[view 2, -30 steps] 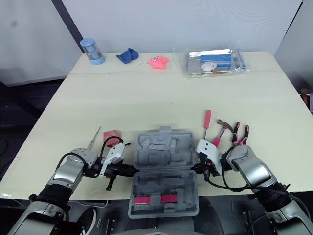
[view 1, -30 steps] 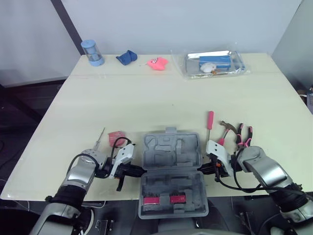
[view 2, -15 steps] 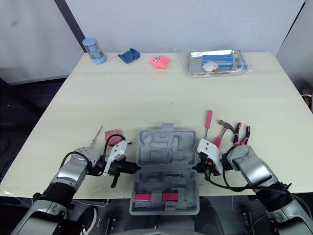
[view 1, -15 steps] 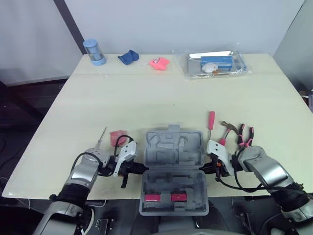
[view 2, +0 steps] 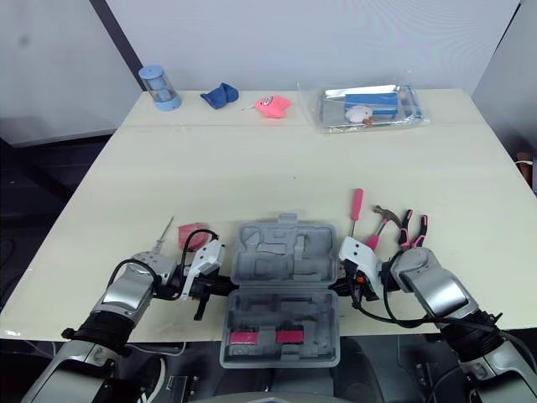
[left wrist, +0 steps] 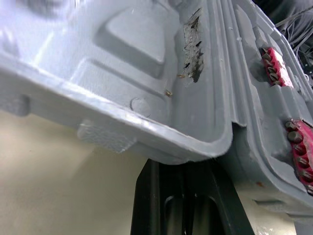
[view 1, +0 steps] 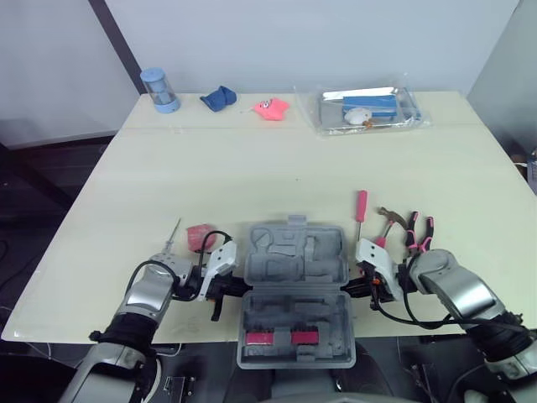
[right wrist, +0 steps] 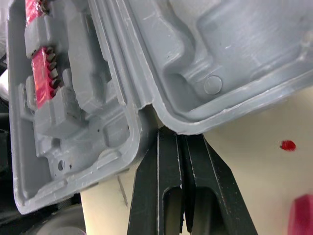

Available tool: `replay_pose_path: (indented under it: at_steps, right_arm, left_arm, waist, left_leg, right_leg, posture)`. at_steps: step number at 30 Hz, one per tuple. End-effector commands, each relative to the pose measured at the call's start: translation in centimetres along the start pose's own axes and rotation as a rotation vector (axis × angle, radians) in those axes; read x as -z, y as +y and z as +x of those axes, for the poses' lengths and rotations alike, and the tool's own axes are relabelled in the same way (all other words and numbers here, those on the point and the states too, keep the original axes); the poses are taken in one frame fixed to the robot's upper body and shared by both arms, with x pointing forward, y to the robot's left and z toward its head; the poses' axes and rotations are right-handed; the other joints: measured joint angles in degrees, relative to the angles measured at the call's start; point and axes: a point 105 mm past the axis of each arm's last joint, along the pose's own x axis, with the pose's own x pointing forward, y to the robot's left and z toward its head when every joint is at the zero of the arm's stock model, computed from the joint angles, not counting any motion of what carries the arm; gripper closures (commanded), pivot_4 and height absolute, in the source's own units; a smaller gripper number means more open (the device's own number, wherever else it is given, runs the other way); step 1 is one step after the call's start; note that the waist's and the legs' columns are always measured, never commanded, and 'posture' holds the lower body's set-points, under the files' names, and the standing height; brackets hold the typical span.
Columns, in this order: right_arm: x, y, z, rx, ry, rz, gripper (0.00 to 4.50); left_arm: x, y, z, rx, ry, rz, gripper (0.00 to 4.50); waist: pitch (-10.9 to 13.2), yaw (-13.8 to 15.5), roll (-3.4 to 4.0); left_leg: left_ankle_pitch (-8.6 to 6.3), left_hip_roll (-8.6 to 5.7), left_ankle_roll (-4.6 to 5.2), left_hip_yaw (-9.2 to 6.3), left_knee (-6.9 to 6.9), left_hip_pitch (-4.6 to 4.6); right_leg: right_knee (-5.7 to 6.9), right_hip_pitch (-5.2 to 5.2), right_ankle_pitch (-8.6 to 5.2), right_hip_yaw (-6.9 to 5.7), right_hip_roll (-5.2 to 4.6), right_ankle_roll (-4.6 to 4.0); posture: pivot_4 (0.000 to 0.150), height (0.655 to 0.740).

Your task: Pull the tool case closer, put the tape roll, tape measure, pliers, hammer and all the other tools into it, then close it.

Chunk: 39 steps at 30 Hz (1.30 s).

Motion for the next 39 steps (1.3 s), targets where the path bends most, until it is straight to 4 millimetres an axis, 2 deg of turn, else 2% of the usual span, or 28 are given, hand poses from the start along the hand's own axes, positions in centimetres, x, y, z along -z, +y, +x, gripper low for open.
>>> replay_pose_path:
  at_steps: [1,13,22,39]
  right_arm:
    - [-0.9,-0.4,-0.6,0.018,-0.03,-0.034,4.44]
    - [-0.2,-1.2,-1.2,0.047,-0.014,-0.024,4.44]
    - [-0.5,-1.2,-1.1,0.046,-0.018,-0.031,4.44]
    - [-0.8,-1.3,-0.7,0.051,-0.031,-0.038,4.44]
  left_arm:
    - [0.0,0.3,-0.4,-0.02,0.011,0.008,4.5]
    - [0.5,0.6,-1.5,-0.04,0.044,0.001,4.5]
    - [0.9,0.6,-2.0,-0.037,0.066,0.001,4.5]
    - [0.8,-0.7,-1.9,0.032,0.072,-0.009,4.5]
  waist:
    - [0.0,0.01,0.0]
    - [0.0,0.0,0.0]
    - [0.0,-0.1,0.0]
    - [0.0,-0.17,0.0]
  left_leg:
    - [0.0,0.0,0.0,0.0,0.0,0.0]
    - [0.0,0.0,0.0,0.0,0.0,0.01]
    - [0.0,0.0,0.0,0.0,0.0,0.02]
    - [0.0,0.01,0.0,0.0,0.0,0.02]
  right_leg:
    - [0.0,0.0,0.0,0.0,0.0,0.0]
    - [0.0,0.0,0.0,0.0,0.0,0.0]
    - [0.0,0.01,0.0,0.0,0.0,0.0]
    - [0.0,0.01,0.0,0.0,0.0,0.0]
  posture:
    - [0.15,0.74]
    - [0.15,0.74]
    - [0.15,0.74]
    - [0.15,0.74]
